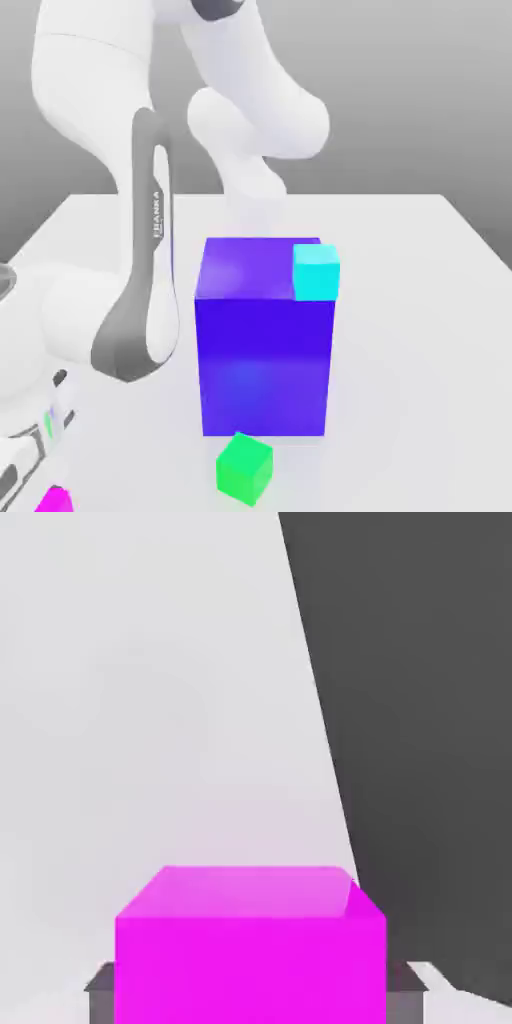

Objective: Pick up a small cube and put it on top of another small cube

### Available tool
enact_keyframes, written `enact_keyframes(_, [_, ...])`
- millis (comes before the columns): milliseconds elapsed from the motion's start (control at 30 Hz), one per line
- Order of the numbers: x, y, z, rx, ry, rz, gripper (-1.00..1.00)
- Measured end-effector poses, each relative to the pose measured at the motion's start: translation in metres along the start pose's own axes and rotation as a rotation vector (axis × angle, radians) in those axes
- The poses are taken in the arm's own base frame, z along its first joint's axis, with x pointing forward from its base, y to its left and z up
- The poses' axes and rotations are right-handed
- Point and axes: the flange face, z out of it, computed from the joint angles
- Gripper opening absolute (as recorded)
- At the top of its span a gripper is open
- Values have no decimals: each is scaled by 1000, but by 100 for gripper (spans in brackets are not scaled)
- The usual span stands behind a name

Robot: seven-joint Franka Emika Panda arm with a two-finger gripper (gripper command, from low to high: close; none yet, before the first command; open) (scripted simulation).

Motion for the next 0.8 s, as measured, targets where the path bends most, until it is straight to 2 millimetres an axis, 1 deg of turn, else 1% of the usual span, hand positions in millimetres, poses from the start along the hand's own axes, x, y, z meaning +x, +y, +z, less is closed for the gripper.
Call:
enact_keyframes(33, [0, 0, 5, 0, 0, -1, -100])
enact_keyframes(67, [0, 0, -2, 0, 1, 0, -100])
enact_keyframes(167, [0, 0, -45, 0, 1, -1, -100])
enact_keyframes(200, [0, -1, -54, -5, -11, -13, -100])
enact_keyframes(367, [5, -13, -66, -75, -137, -143, -100])
enact_keyframes(500, [8, -20, -82, -140, -231, -245, -100])
enact_keyframes(633, [12, -26, -105, -209, -311, -337, -100])
enact_keyframes(800, [18, -34, -143, -294, -388, -437, -100])
